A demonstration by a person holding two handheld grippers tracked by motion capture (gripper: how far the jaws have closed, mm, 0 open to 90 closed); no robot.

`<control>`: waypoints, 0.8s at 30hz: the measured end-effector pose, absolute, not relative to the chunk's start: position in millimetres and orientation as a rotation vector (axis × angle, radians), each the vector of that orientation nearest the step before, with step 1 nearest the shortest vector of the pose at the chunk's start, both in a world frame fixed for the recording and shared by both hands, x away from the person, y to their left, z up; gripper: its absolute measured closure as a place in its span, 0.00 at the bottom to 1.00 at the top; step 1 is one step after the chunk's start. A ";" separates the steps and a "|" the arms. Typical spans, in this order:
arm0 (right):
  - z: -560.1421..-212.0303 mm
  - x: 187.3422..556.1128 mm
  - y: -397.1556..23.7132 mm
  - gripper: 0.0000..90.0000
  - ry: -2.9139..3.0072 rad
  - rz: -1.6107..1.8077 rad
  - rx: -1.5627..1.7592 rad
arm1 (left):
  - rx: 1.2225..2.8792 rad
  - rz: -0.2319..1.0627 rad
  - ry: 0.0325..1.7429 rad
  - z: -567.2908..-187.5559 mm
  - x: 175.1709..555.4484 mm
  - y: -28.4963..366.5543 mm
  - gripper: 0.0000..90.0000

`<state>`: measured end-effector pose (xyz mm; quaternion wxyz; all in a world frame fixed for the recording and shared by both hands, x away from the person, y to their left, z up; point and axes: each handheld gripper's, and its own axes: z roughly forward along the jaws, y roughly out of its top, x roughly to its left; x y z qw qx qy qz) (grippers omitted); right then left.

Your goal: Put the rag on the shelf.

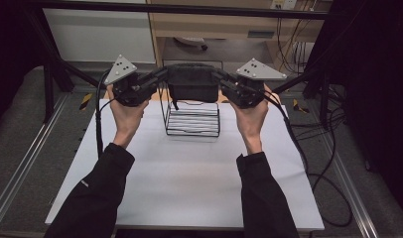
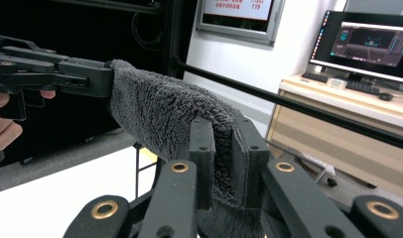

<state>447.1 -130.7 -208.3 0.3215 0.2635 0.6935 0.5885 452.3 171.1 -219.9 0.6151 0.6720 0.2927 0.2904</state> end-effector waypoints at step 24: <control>-234.8 440.3 -134.2 0.89 1.965 1.494 0.710 | 1.660 0.634 0.689 -241.6 439.5 170.4 0.89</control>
